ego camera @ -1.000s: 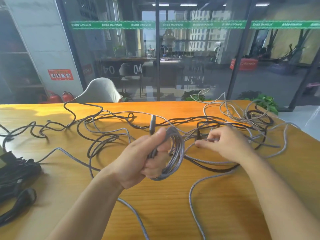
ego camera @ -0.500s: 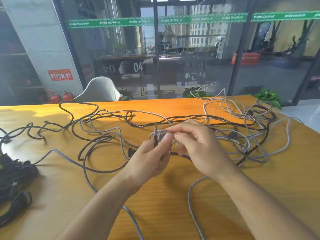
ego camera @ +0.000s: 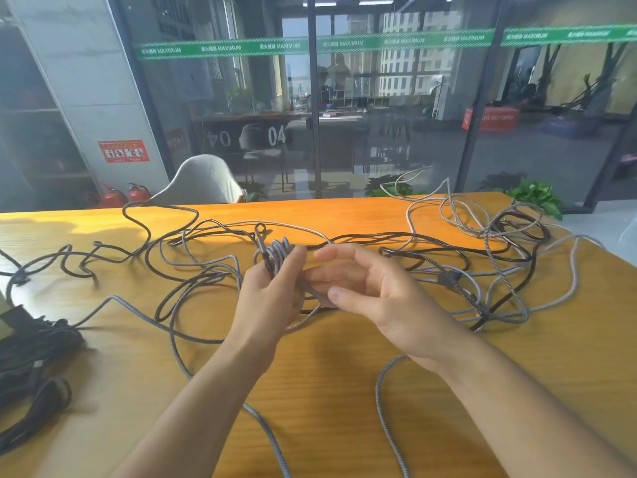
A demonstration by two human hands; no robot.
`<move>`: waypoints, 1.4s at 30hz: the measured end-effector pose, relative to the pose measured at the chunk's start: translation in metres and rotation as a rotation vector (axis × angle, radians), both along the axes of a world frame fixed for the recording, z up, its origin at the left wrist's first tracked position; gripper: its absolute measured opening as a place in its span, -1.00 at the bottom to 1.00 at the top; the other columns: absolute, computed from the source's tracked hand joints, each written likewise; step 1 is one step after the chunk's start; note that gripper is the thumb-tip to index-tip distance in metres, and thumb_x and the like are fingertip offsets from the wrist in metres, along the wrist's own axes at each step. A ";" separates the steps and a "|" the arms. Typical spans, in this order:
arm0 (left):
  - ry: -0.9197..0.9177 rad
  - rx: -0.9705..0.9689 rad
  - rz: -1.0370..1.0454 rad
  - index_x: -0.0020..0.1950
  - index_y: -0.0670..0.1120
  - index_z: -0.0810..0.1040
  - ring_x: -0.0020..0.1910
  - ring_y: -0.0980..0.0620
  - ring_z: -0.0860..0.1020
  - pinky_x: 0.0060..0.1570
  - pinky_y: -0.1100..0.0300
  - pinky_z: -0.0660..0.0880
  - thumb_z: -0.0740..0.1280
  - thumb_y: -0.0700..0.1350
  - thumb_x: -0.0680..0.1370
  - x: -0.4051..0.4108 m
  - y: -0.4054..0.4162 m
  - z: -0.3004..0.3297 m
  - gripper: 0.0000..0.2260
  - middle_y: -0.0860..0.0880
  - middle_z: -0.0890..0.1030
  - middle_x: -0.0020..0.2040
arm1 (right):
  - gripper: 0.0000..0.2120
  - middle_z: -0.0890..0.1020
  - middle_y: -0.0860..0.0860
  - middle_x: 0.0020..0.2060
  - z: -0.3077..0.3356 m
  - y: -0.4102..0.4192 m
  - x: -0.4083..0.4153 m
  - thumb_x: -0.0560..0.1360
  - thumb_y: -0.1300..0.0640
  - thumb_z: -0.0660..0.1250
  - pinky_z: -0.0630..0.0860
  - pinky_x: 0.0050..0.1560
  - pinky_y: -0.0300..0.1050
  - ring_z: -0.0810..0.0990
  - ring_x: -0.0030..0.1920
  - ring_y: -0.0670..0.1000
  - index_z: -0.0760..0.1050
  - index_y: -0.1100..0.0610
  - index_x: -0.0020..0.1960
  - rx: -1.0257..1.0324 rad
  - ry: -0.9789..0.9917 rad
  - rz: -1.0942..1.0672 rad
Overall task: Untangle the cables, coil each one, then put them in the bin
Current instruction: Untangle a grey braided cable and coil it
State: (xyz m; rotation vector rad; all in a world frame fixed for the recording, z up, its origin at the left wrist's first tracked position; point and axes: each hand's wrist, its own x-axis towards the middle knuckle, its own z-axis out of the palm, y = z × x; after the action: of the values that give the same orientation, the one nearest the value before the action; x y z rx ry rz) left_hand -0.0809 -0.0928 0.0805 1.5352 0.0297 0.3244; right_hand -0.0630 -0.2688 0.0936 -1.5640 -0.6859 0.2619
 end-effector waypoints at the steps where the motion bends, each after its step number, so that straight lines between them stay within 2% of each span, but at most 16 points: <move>1: 0.000 -0.019 0.008 -0.27 0.01 0.25 -0.47 0.05 0.09 -0.46 0.20 0.09 0.29 -0.03 0.70 0.001 0.002 0.000 -0.62 0.07 0.14 -0.43 | -0.72 0.71 -0.01 0.19 -0.001 -0.001 0.002 0.67 0.30 0.30 0.57 0.32 -0.10 0.68 0.22 -0.02 0.54 0.05 0.33 -0.051 -0.024 -0.032; 3: -0.003 -0.050 0.032 -0.27 0.02 0.22 -0.43 0.01 0.06 -0.42 0.12 0.03 0.27 -0.08 0.70 0.003 0.006 0.001 -0.62 0.03 0.12 -0.41 | -0.86 0.72 -0.08 0.06 -0.003 -0.005 0.007 0.70 0.14 0.29 0.60 0.18 -0.12 0.71 0.05 -0.11 0.58 -0.02 0.19 -0.306 -0.200 -0.161; 5: -0.013 -0.069 0.056 -0.32 0.02 0.23 -0.42 -0.01 0.04 -0.37 0.05 0.01 0.25 -0.10 0.70 0.004 0.010 0.003 -0.59 0.00 0.11 -0.41 | -0.79 0.70 -0.12 -0.14 -0.006 -0.008 0.009 0.73 0.03 0.20 0.60 -0.01 -0.08 0.68 -0.14 -0.13 0.60 -0.04 0.04 -0.576 -0.342 -0.175; 6: -0.016 -0.067 0.069 -0.39 0.03 0.26 -0.43 0.00 0.05 -0.36 0.04 0.01 0.24 -0.10 0.70 0.004 0.011 0.004 -0.55 -0.02 0.12 -0.41 | -0.74 0.68 -0.12 -0.20 -0.008 -0.008 0.008 0.74 0.02 0.16 0.57 -0.07 -0.09 0.64 -0.21 -0.11 0.60 -0.02 0.01 -0.624 -0.323 -0.106; 8: -0.027 -0.040 0.083 -0.48 0.02 0.30 -0.46 0.01 0.10 -0.37 0.06 0.05 0.22 -0.08 0.70 0.005 0.015 0.004 -0.49 -0.05 0.16 -0.43 | -0.72 0.63 -0.10 -0.23 -0.014 -0.001 0.004 0.76 0.06 0.13 0.51 -0.10 -0.07 0.56 -0.25 -0.05 0.61 0.06 0.06 -0.559 -0.203 0.097; 13: -0.090 -0.041 -0.004 -0.39 -0.04 0.35 -0.41 -0.06 0.22 -0.35 0.08 0.19 0.20 0.00 0.71 0.005 0.020 0.004 -0.55 -0.15 0.30 -0.38 | -0.71 0.57 -0.07 -0.12 -0.028 0.015 -0.003 0.75 0.25 0.12 0.46 0.02 -0.15 0.50 -0.17 -0.03 0.49 0.18 0.39 -0.386 -0.070 0.417; 15: -0.079 -0.106 -0.089 -0.36 -0.02 0.40 -0.41 -0.08 0.25 -0.33 0.06 0.20 0.21 0.06 0.71 0.003 0.018 0.005 -0.57 -0.15 0.33 -0.39 | -0.71 0.57 -0.04 -0.13 -0.032 0.018 -0.003 0.75 0.26 0.12 0.47 0.02 -0.17 0.49 -0.18 -0.02 0.48 0.16 0.40 -0.374 -0.080 0.436; 18: -0.027 -0.278 -0.263 -0.23 -0.03 0.39 -0.51 -0.03 0.24 -0.43 0.16 0.22 0.17 0.11 0.71 0.000 0.015 0.010 -0.63 -0.06 0.28 -0.44 | -0.78 0.58 0.01 -0.18 -0.035 0.017 0.000 0.76 0.18 0.14 0.46 -0.10 -0.19 0.46 -0.24 -0.01 0.53 0.14 0.29 -0.416 -0.084 0.418; 21: 0.034 -0.350 -0.371 -0.18 -0.03 0.34 -0.57 0.08 0.10 -0.47 0.17 0.04 0.17 0.13 0.69 -0.001 0.017 0.014 -0.67 0.04 0.17 -0.48 | -0.69 0.55 -0.04 -0.30 -0.032 0.009 0.008 0.74 -0.03 0.21 0.41 -0.24 -0.20 0.44 -0.31 -0.03 0.63 0.14 0.06 -0.591 -0.135 0.330; 24: 0.086 -0.314 -0.424 -0.20 -0.01 0.34 -0.57 0.11 0.07 -0.47 0.16 -0.01 0.18 0.13 0.68 -0.004 0.018 0.015 -0.68 0.06 0.13 -0.48 | -0.59 0.50 -0.04 -0.39 -0.024 -0.002 0.020 0.63 -0.20 0.33 0.33 -0.31 -0.22 0.42 -0.36 -0.09 0.64 0.10 -0.16 -0.721 -0.264 0.154; 26: 0.112 -0.284 -0.453 -0.20 0.00 0.34 -0.56 0.10 0.08 -0.47 0.17 0.00 0.19 0.14 0.66 -0.007 0.019 0.017 -0.68 0.07 0.14 -0.48 | -0.54 0.49 -0.05 -0.41 -0.020 -0.016 0.030 0.55 -0.33 0.35 0.32 -0.29 -0.19 0.41 -0.37 -0.11 0.62 0.05 -0.22 -0.804 -0.344 0.057; 29: 0.125 -0.269 -0.485 -0.22 0.00 0.34 -0.57 0.11 0.09 -0.53 0.24 0.08 0.20 0.14 0.64 -0.009 0.020 0.019 -0.69 0.08 0.14 -0.50 | -0.47 0.62 -0.04 -0.29 -0.014 -0.045 0.044 0.42 -0.52 0.29 0.51 -0.13 -0.03 0.54 -0.25 -0.04 0.61 -0.05 -0.21 -0.911 -0.331 -0.075; 32: 0.127 -0.258 -0.525 -0.25 0.00 0.36 -0.58 0.12 0.08 -0.55 0.26 0.09 0.21 0.14 0.63 -0.010 0.021 0.021 -0.68 0.09 0.15 -0.52 | -0.51 0.68 -0.08 -0.19 -0.011 -0.074 0.053 0.46 -0.50 0.28 0.57 0.03 0.04 0.63 -0.13 -0.03 0.66 -0.10 -0.11 -0.934 -0.238 -0.112; 35: 0.121 -0.247 -0.592 -0.26 0.01 0.38 -0.59 0.14 0.09 -0.55 0.24 0.05 0.24 0.16 0.65 -0.011 0.025 0.022 -0.64 0.10 0.18 -0.54 | -0.46 0.66 -0.05 -0.21 -0.006 -0.090 0.056 0.41 -0.52 0.27 0.52 -0.04 -0.02 0.60 -0.18 -0.01 0.67 -0.09 -0.06 -0.931 -0.192 -0.164; 38: 0.122 -0.228 -0.640 -0.27 0.02 0.39 -0.60 0.14 0.09 -0.54 0.23 0.04 0.20 0.15 0.61 -0.011 0.024 0.022 -0.68 0.10 0.17 -0.53 | -0.45 0.56 -0.09 -0.39 -0.003 -0.092 0.057 0.34 -0.55 0.27 0.46 -0.17 -0.04 0.55 -0.28 0.01 0.62 -0.06 -0.24 -0.968 -0.225 -0.293; 42: 0.126 -0.178 -0.684 -0.25 0.00 0.38 -0.60 0.13 0.09 -0.55 0.30 0.13 0.18 0.13 0.62 -0.011 0.018 0.019 -0.69 0.08 0.19 -0.53 | -0.33 0.48 -0.07 -0.53 0.001 -0.073 0.051 0.40 -0.55 0.24 0.38 -0.33 -0.12 0.53 -0.40 0.01 0.50 0.07 -0.36 -0.996 -0.467 -0.607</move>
State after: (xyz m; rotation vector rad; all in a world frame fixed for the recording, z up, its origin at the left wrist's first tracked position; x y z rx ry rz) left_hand -0.0919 -0.0750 0.0996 1.2994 -0.3520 -0.3118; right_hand -0.0118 -0.3416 0.0949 -2.7551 -0.3884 -0.2864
